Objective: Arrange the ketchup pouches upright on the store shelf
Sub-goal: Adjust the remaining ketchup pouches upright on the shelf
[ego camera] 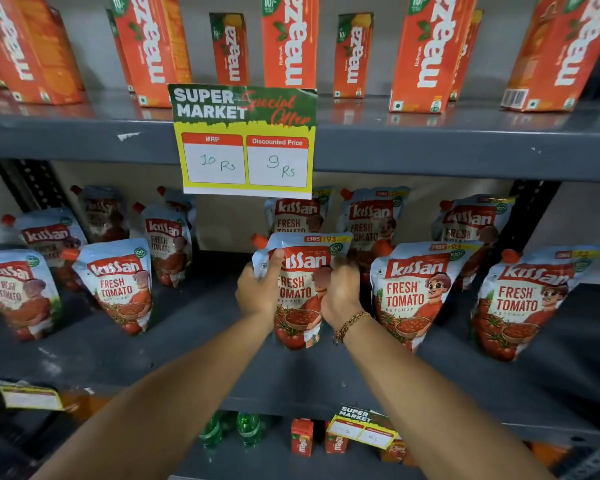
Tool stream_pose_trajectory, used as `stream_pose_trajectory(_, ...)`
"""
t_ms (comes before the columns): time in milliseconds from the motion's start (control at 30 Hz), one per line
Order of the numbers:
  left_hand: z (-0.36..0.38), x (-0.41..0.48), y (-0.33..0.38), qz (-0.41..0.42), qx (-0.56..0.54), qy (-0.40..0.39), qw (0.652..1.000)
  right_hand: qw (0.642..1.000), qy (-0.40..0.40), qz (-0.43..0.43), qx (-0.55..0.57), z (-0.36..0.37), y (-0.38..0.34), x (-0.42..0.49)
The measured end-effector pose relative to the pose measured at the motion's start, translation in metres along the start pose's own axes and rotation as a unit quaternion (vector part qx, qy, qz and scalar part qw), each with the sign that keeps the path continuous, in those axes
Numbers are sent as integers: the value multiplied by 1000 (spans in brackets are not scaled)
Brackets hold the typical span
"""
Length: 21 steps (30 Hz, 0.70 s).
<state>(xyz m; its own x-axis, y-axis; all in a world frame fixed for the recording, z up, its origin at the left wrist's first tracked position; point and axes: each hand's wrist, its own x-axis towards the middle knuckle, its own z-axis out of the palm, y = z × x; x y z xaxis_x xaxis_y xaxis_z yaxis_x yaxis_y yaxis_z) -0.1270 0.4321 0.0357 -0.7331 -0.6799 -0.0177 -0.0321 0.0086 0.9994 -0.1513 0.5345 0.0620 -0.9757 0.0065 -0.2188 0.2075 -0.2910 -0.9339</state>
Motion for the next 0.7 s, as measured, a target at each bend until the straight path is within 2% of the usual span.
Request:
stream_pose_trajectory(167,11,-12,5,-21,-16,28,999,996,56,14,63,0,10,16)
stream_pose_trajectory(400,12,-17,2,-13,-30,30,999,998,18,4,58,-12,12,15)
stream_pose_trajectory(500,5,-18,-6,-24,-103,39,994,997,79,9,16,-16,24,5)
stream_pose_trajectory(600,-6,-18,-19,-39,-131,115,984,981,188,17,-46,-20,42,-13)
stream_pose_trajectory(633,-11,-16,-22,-46,-130,142,980,980,192,26,-53,-17,53,-19)
stream_pose_trajectory(700,-25,-8,-31,-57,-136,187,971,989,120,53,-62,-1,72,-34)
